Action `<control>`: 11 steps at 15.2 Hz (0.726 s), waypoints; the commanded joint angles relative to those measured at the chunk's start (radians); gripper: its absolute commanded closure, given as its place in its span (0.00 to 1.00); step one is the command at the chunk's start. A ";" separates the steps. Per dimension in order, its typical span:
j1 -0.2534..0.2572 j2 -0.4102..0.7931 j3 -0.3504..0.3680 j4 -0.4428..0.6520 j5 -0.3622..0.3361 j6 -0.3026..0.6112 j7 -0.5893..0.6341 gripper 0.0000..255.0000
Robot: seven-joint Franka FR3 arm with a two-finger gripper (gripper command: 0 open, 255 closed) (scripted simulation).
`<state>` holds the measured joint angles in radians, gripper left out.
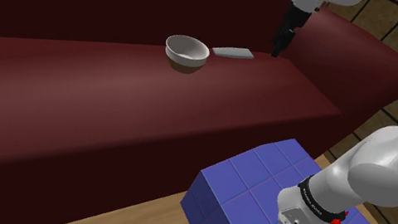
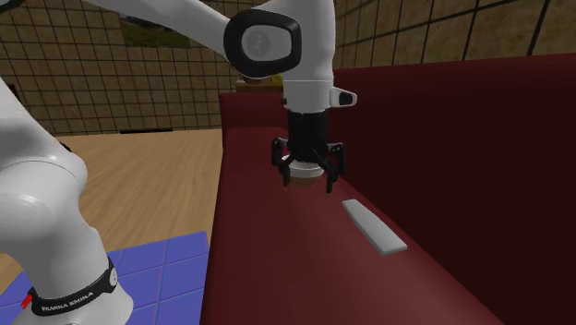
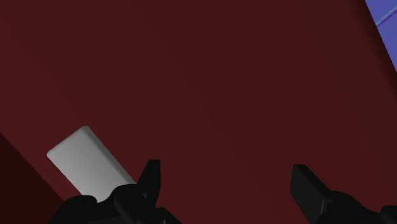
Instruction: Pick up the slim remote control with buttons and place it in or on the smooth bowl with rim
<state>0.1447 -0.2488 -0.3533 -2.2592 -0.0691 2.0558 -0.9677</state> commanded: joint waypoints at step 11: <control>0.016 0.477 -0.020 0.333 0.191 0.146 -0.604 0.00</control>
<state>0.1635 0.1925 -0.3813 -1.9596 0.1075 2.1992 -1.5247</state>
